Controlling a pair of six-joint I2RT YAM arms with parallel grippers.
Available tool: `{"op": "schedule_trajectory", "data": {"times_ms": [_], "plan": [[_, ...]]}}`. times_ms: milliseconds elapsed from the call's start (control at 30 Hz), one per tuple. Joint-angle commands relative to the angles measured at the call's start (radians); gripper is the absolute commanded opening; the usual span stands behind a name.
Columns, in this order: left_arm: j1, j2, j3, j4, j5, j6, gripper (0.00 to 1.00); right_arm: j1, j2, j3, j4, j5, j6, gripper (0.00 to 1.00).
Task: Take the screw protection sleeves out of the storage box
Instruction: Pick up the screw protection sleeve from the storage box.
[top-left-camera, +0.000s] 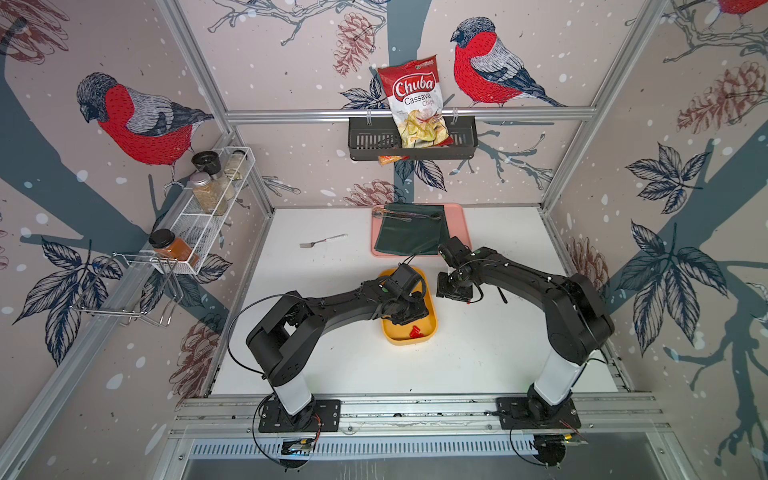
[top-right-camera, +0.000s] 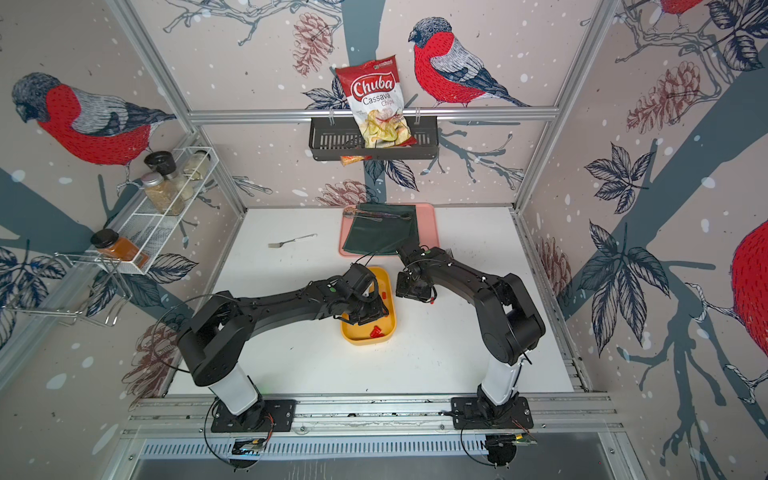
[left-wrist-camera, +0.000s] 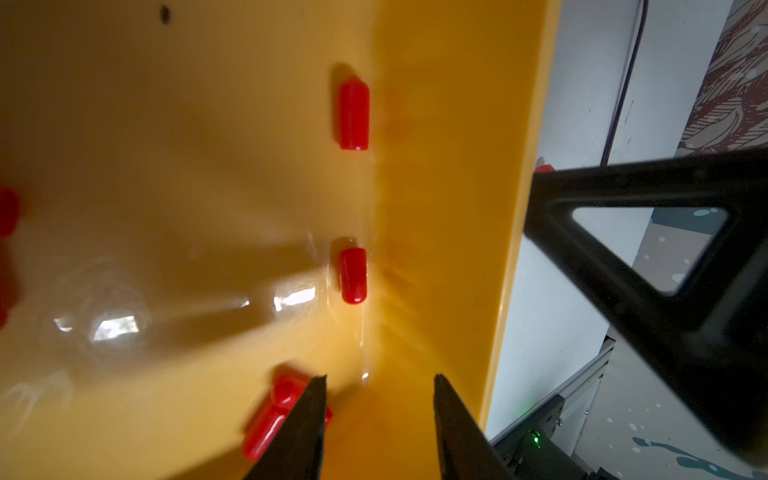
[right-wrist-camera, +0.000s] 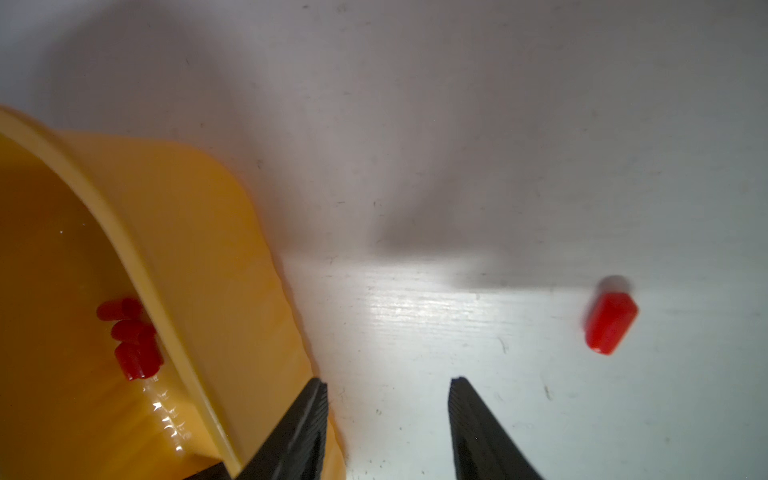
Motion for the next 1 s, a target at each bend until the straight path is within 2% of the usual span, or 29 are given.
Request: {"op": "schedule_trajectory", "data": {"times_ms": [0,167,567,700,833,967], "plan": [[-0.003,0.04,0.023,-0.038,-0.05,0.021,0.41,0.006,0.015,0.006,0.035,-0.015,0.028,0.51],[-0.002,0.091,0.057,-0.073,-0.079,0.031,0.35,0.007,0.03,0.005,0.044,-0.013,0.033,0.5],[-0.006,0.165,0.106,-0.071,-0.093,0.054,0.33,0.006,0.048,-0.015,0.085,-0.026,0.029,0.48],[-0.007,0.204,0.129,-0.092,-0.084,0.071,0.27,0.001,0.05,-0.017,0.09,-0.029,0.029,0.48],[-0.007,0.223,0.144,-0.117,-0.086,0.093,0.08,-0.003,0.053,-0.013,0.094,-0.033,0.024,0.48],[-0.007,0.22,0.137,-0.111,-0.071,0.107,0.0,-0.007,0.053,-0.008,0.09,-0.036,0.021,0.48]]}}
